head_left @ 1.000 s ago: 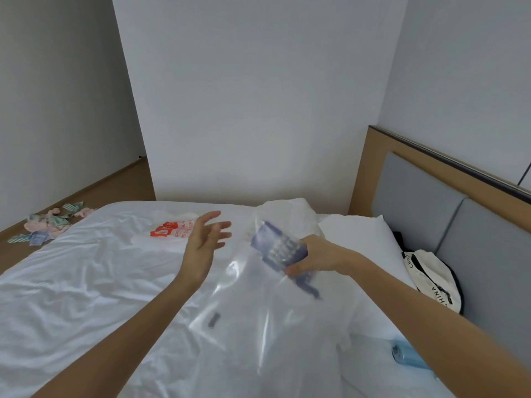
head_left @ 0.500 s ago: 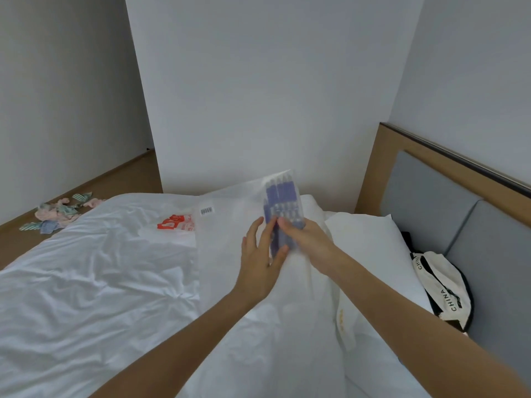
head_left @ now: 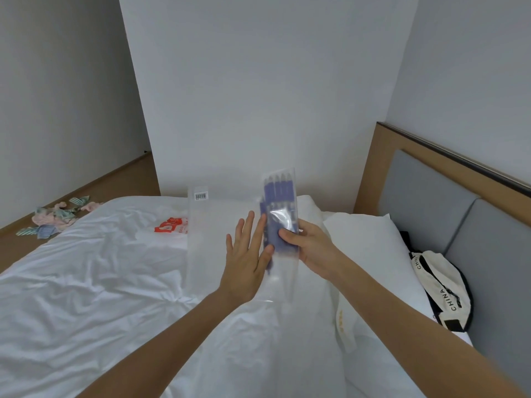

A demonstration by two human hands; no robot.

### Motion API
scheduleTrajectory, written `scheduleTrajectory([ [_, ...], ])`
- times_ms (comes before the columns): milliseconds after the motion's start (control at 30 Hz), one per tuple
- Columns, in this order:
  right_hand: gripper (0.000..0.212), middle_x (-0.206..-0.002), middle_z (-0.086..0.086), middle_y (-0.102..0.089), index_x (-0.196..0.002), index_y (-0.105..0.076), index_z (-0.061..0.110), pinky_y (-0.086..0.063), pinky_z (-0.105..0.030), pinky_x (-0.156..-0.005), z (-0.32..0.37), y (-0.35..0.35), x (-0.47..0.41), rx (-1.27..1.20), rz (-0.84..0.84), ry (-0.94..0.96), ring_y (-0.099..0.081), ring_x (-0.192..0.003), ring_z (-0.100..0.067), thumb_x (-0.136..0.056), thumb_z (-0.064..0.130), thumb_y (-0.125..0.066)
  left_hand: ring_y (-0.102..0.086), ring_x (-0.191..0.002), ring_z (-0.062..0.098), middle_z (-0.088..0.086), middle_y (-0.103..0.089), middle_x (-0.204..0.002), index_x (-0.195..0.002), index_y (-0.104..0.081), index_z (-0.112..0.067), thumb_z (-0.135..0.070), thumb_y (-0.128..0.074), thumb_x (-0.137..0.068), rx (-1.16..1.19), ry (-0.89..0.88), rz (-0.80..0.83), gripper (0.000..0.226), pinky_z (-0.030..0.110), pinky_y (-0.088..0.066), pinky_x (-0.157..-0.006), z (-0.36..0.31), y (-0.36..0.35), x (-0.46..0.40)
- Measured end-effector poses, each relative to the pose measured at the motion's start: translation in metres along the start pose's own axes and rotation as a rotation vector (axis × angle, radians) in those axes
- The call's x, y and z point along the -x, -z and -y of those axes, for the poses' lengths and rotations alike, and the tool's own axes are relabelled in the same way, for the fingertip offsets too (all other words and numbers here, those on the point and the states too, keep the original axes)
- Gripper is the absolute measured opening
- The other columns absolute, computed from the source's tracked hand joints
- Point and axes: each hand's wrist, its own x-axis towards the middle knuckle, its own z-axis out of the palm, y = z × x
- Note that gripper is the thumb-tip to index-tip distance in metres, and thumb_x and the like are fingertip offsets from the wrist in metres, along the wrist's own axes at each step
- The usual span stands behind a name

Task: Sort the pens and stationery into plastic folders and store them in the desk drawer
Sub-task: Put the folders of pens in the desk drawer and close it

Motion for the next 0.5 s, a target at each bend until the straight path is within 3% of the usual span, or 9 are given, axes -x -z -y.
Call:
scheduleTrajectory([
  [100,0.035,-0.112,-0.015,-0.067,-0.121,-0.058,0.007,-0.054,-0.043,-0.089,-0.001,-0.002,0.002,-0.03,0.001,0.015,-0.067,-0.098,-0.029,-0.087,0.014,-0.062,0.02,-0.139,-0.002,-0.027,0.016,-0.149,-0.138,0.01,-0.05,-0.081,0.002,-0.077,0.102,0.013,0.021,0.069,0.034,0.014,-0.114,0.0,0.004,0.001],
  [200,0.039,-0.113,-0.014,-0.067,-0.126,-0.054,0.005,-0.056,-0.035,-0.083,0.0,-0.006,0.004,-0.068,0.033,0.014,-0.067,-0.099,-0.028,-0.088,0.009,-0.061,0.0,-0.145,0.005,-0.018,-0.001,-0.155,-0.136,-0.008,-0.048,-0.076,-0.019,-0.078,0.281,0.098,-0.021,0.066,0.047,0.0,-0.119,-0.005,0.005,0.0],
  [300,0.043,-0.113,-0.01,-0.068,-0.129,-0.052,0.011,-0.055,-0.036,-0.086,0.001,-0.014,0.009,-0.003,0.096,0.033,-0.066,-0.102,-0.027,-0.088,0.004,-0.061,-0.014,-0.144,0.013,-0.005,-0.009,-0.158,-0.145,-0.008,-0.038,-0.082,-0.03,-0.071,0.378,0.212,-0.156,0.088,0.053,-0.017,-0.116,-0.021,0.006,-0.005],
  [400,0.045,-0.114,-0.008,-0.068,-0.123,-0.054,0.023,-0.055,-0.033,-0.084,0.003,-0.024,0.015,0.061,0.164,0.078,-0.066,-0.104,-0.024,-0.088,-0.005,-0.057,-0.02,-0.143,0.013,-0.002,-0.014,-0.157,-0.15,-0.01,-0.025,-0.074,-0.05,-0.072,0.502,0.238,-0.249,0.1,0.04,-0.028,-0.115,-0.035,0.01,-0.011],
  [500,0.044,-0.114,-0.007,-0.067,-0.126,-0.052,0.019,-0.054,-0.037,-0.087,0.005,-0.025,0.019,0.079,0.178,0.125,-0.066,-0.105,-0.024,-0.089,-0.004,-0.057,-0.051,-0.12,0.001,-0.011,-0.046,-0.137,-0.147,-0.022,-0.022,-0.053,-0.069,-0.071,0.646,0.239,-0.246,0.095,0.017,-0.046,-0.094,-0.043,0.022,-0.013],
])
